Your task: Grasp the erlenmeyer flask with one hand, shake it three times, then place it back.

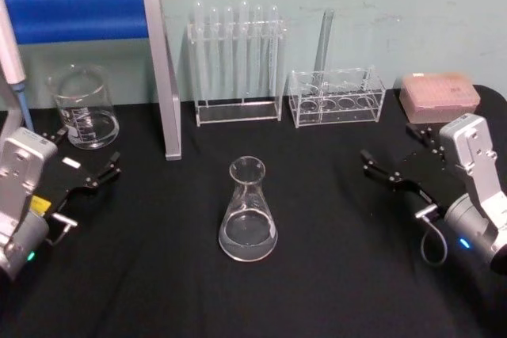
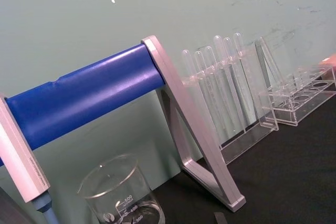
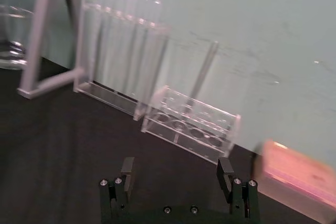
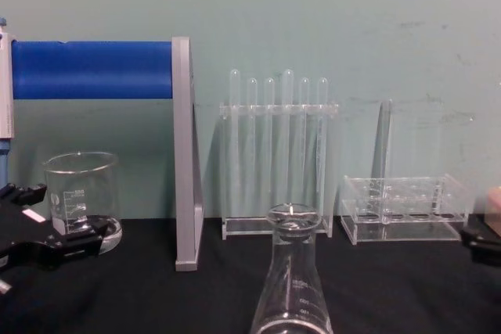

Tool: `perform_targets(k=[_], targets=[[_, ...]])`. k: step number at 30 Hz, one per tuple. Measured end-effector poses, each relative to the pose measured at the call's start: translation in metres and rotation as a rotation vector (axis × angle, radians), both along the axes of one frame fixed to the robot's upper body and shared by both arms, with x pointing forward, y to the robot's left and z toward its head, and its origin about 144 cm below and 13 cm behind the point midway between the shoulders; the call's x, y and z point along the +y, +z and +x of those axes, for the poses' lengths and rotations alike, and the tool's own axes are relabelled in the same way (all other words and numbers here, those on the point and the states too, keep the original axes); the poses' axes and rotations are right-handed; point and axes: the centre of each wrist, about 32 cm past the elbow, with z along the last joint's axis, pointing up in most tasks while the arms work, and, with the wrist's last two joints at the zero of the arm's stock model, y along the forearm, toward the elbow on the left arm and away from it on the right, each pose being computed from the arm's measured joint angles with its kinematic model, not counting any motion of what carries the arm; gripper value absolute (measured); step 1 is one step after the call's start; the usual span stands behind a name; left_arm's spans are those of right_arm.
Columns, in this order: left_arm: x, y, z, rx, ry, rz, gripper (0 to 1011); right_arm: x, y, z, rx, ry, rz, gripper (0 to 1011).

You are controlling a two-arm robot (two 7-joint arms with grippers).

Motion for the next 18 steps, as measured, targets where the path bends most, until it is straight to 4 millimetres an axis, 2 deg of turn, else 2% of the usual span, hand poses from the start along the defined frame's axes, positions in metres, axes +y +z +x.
perform_targets(k=[18], targets=[[0.000,0.000,0.000,0.000,0.000,0.000,1001,0.031,0.002,-0.016,0.052,0.265,0.106,1000]])
